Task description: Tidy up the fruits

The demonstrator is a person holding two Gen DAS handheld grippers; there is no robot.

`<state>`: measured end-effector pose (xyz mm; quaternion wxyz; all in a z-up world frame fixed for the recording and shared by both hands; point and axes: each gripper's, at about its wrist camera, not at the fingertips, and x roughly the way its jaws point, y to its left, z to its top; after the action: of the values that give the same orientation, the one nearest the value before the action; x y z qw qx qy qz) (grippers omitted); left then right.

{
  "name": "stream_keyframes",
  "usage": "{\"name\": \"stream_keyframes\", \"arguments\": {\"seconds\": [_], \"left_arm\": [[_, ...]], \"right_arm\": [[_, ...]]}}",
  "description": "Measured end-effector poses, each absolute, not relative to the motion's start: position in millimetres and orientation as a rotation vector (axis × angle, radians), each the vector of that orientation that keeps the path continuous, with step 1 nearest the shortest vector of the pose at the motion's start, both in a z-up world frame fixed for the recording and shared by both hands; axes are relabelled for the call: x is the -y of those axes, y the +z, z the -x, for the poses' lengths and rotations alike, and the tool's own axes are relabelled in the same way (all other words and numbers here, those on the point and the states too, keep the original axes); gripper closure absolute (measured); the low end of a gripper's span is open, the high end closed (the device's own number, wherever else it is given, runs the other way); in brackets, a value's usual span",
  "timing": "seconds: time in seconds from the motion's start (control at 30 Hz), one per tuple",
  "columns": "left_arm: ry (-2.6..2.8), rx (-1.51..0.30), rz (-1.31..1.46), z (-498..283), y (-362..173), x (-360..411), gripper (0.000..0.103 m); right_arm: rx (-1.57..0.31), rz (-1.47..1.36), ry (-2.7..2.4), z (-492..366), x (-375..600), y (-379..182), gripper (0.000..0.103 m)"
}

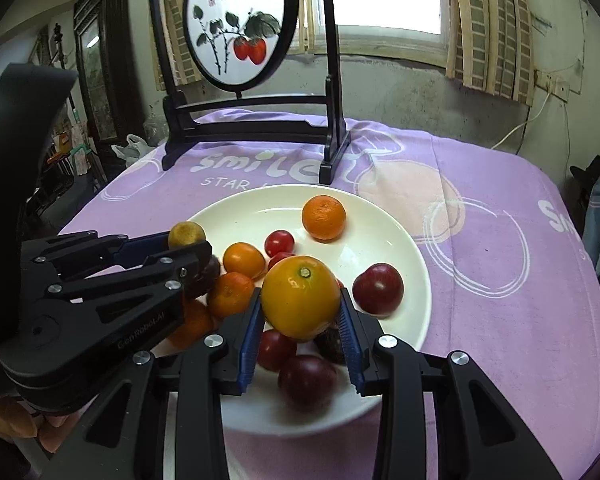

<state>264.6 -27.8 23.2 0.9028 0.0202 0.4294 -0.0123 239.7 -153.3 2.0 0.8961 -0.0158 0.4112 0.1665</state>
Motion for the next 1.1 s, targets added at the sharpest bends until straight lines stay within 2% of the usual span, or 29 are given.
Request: {"name": "stream_keyframes", "arguments": {"seconds": [0.07, 0.13, 0.2, 0.23, 0.33, 0.37, 0.4, 0.47, 0.93, 1.1], "left_arm": [[-0.008, -0.898, -0.042, -272.4, 20.1, 26.3, 0.073], [0.047, -0.894, -0.035, -275.6, 18.7, 21.0, 0.040], [0.066, -0.877, -0.012, -272.2, 19.8, 14.8, 0.027], [0.061, -0.873, -0.004, -269.6, 20.4, 12.8, 0.024], [0.049, -0.870, -0.011, -257.3, 21.5, 11.0, 0.019], [0.047, -0.868, -0.014, -251.6, 22.0, 11.1, 0.017], [0.044, -0.866, -0.015, -244.4, 22.5, 10.8, 0.015], [0.041, -0.866, -0.011, -230.6, 23.4, 9.8, 0.011], [0.003, -0.870, 0.015, -119.2, 20.3, 6.7, 0.007], [0.016, -0.920, -0.003, -98.1, 2.5, 3.7, 0.005]], "right_arm": [[-0.870, 0.015, 0.337, -248.8, 153.4, -3.7, 0.065], [-0.873, -0.005, 0.314, -252.9, 157.6, -5.6, 0.060], [-0.858, -0.016, 0.304, -250.1, 161.6, -3.7, 0.047], [-0.850, -0.021, 0.307, -246.2, 163.9, -1.8, 0.044], [-0.835, 0.014, 0.296, -231.7, 165.5, 2.2, 0.042], [-0.835, 0.030, 0.292, -225.6, 165.2, 3.1, 0.035], [-0.838, 0.043, 0.288, -219.0, 165.4, 3.4, 0.022], [-0.828, 0.057, 0.267, -200.7, 167.5, 4.7, 0.010], [-0.869, 0.044, 0.224, -104.0, 185.6, -9.8, 0.007], [-0.919, 0.018, 0.203, -88.1, 194.5, -26.3, 0.007]]}}
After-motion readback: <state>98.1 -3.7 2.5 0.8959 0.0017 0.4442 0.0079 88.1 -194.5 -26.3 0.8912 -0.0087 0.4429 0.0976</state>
